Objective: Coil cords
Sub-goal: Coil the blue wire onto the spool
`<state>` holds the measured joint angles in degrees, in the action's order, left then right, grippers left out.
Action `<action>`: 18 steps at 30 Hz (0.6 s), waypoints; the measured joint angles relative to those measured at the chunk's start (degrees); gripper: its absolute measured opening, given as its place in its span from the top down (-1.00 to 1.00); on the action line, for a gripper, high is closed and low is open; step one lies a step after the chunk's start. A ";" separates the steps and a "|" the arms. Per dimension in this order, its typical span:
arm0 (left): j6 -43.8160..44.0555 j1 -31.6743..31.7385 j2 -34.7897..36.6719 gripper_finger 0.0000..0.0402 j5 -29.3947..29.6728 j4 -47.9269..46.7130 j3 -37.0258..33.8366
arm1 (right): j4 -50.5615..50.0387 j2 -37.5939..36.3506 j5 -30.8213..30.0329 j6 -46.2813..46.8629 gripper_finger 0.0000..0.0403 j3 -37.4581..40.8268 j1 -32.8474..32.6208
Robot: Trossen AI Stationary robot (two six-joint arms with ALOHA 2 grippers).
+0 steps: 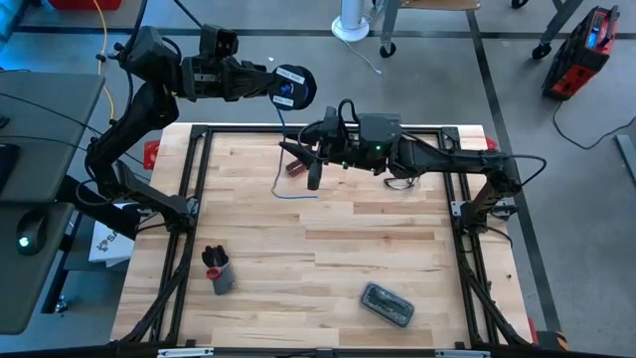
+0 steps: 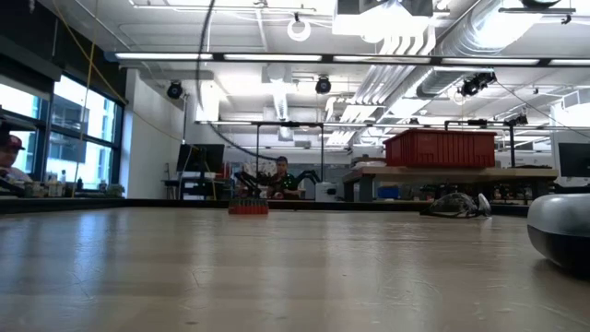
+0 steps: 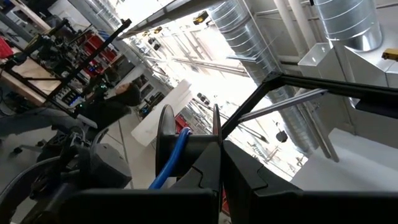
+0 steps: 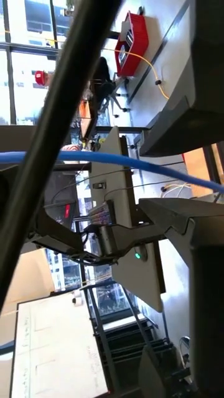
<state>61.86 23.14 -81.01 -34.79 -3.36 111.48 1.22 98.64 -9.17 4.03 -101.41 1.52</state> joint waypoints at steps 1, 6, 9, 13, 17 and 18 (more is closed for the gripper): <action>-0.01 0.01 0.00 1.00 0.00 0.00 0.00 | 0.05 -0.01 -0.02 0.02 0.46 0.00 0.00; -0.01 -0.01 0.00 1.00 -0.06 0.02 0.00 | -0.85 -0.01 -0.04 -1.43 0.47 0.00 0.00; -0.04 -0.01 0.00 1.00 -0.09 0.02 0.00 | -1.33 -0.01 -0.04 -1.49 0.49 0.00 -0.02; -0.08 0.00 0.00 1.00 -0.09 0.02 0.00 | -1.63 -0.01 0.35 -1.49 0.53 0.00 -0.02; -0.14 0.01 0.02 1.00 -0.11 0.00 0.00 | -2.36 -0.01 0.46 -1.51 0.54 0.00 -0.04; -0.14 -0.01 0.00 1.00 -0.11 0.02 0.00 | -2.41 -0.01 0.48 -1.51 0.54 0.00 -0.04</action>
<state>61.71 23.14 -81.01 -34.89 -3.33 111.48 -1.19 98.63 -8.69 2.52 -101.41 1.48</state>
